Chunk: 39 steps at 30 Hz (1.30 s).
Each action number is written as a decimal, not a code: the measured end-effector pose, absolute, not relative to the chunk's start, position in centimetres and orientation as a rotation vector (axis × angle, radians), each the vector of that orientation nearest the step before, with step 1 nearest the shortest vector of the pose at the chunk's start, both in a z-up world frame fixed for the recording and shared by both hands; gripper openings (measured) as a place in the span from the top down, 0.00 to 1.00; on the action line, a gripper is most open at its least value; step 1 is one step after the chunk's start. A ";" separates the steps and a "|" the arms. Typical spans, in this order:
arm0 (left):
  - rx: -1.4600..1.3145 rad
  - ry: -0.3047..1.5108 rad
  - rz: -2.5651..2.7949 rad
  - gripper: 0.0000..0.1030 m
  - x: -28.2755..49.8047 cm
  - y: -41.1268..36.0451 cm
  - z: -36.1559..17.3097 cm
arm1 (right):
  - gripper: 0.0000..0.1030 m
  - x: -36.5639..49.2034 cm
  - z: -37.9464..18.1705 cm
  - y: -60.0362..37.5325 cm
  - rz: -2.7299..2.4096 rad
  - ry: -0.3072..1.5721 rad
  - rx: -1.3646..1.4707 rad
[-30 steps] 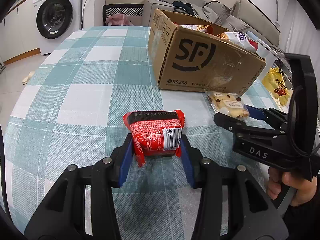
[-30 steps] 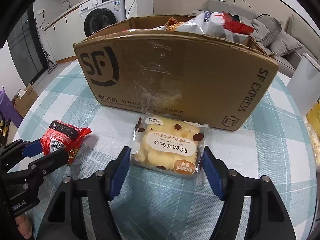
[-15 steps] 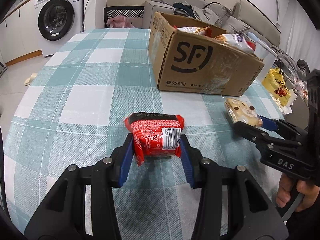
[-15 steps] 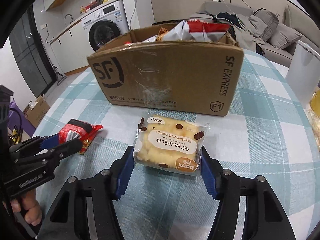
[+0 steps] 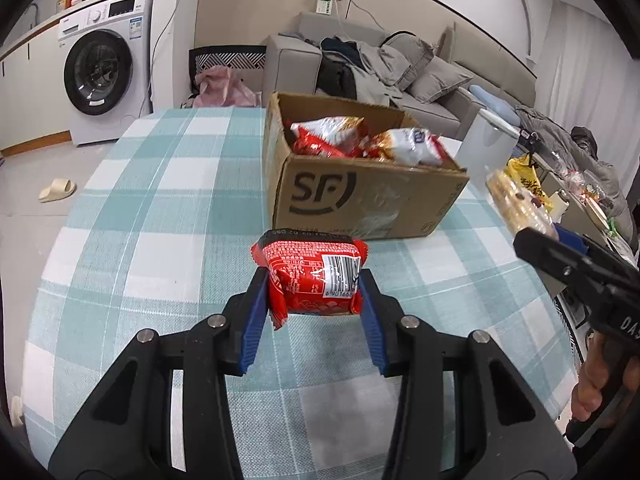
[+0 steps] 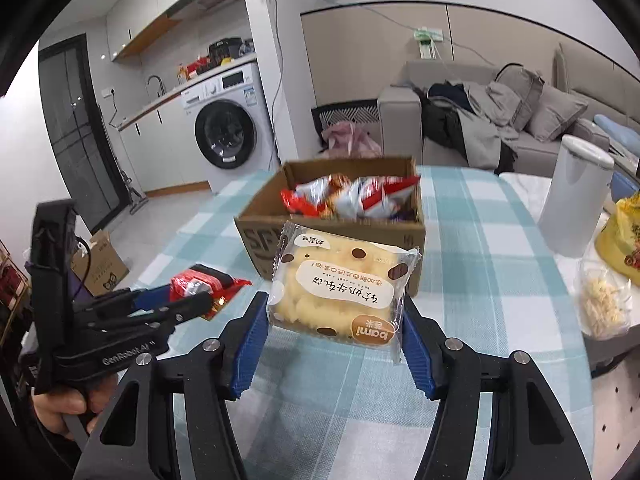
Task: Organize snacks
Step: 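Lift both held packs and carry them over the cardboard box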
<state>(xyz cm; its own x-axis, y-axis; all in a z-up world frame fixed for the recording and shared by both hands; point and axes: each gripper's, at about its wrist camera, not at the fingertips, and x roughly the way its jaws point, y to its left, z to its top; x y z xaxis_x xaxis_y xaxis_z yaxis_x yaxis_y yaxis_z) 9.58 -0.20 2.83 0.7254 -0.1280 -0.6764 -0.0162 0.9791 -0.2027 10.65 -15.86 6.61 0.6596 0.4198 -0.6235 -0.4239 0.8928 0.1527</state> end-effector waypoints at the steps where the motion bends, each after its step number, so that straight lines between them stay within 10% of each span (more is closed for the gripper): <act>1: -0.191 0.747 -0.062 0.61 9.5 -0.4 3.4 | 0.40 10.5 7.3 -15.9 0.480 0.694 -0.002; 39: -0.145 0.638 -0.085 0.61 20.0 -0.3 11.5 | 0.40 20.9 17.1 -13.0 0.520 0.644 0.035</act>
